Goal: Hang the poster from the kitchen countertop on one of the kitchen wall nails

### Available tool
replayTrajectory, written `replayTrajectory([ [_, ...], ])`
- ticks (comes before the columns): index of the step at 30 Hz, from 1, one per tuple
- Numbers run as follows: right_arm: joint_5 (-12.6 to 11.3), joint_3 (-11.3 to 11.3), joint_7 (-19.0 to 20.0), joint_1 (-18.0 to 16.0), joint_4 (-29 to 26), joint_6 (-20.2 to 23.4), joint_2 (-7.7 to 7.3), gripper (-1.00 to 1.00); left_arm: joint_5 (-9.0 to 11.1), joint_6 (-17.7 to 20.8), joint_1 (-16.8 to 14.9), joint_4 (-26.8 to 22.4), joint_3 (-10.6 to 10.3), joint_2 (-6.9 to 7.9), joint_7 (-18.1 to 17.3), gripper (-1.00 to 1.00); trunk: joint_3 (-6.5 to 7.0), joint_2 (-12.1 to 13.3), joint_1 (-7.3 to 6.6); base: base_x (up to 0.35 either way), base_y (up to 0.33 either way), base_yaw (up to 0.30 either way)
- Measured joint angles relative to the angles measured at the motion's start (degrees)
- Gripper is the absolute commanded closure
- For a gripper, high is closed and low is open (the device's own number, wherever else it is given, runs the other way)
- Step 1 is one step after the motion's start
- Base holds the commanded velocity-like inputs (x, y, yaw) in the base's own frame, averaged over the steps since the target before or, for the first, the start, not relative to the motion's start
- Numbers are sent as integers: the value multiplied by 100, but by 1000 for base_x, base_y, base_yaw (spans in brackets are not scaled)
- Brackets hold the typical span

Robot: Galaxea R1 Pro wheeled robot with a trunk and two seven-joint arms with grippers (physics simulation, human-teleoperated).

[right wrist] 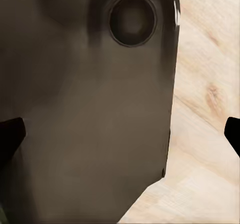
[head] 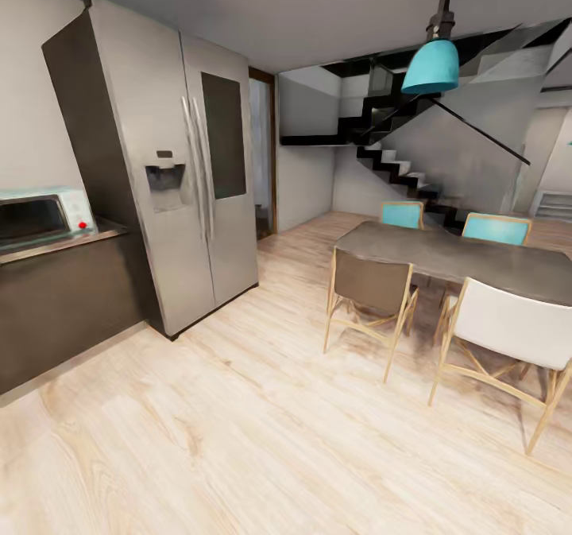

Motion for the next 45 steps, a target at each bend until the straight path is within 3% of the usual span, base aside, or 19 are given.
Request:
replayTrajectory([
  [7,23,38,-51,-229,-234,-206,-225,-100,-186,-217,215,-213,-63,-222,-8,-100,2,1,0,0,0,0],
  [15,23,37,-51,-363,-494,-463,-468,-100,-186,-474,216,-383,-62,-223,-8,-100,2,1,0,0,0,0],
  [21,23,38,-51,-363,-688,-656,-469,-100,-186,-667,216,-383,-62,-223,-8,-100,2,1,0,0,0,0],
  [23,9,22,-37,-364,-752,-591,-406,-100,-128,-603,203,-383,-40,-206,-6,-100,2,1,0,0,0,0],
  [33,-14,-51,-24,-694,-1079,-755,-730,-100,0,-283,215,-703,35,116,3,-100,2,1,0,0,0,0],
  [34,-16,-54,-24,-783,-1332,-759,-1045,-100,8,-85,218,-1116,29,419,4,-100,1,1,0,0,0,0],
  [35,-16,-60,-24,-794,-2247,-766,-1146,-100,7,-103,218,-1918,67,609,11,-100,1,1,0,0,0,0],
  [36,-14,-53,-24,-805,-2641,-772,-1152,-100,18,-174,216,-3018,97,603,10,-100,3,1,0,0,0,0],
  [37,-18,-57,-25,-802,-2642,-786,-1152,-100,21,-230,213,-4107,127,605,9,-100,3,2,0,0,0,0],
  [40,-22,-62,-77,-800,-2695,-1050,-1148,-100,35,-693,217,-4079,374,614,-5,-100,2,1,0,0,0,0],
  [45,-22,-55,-93,-798,-2680,-1163,-1151,-100,40,-864,217,-4264,504,612,-18,-100,2,1,0,0,0,0],
])
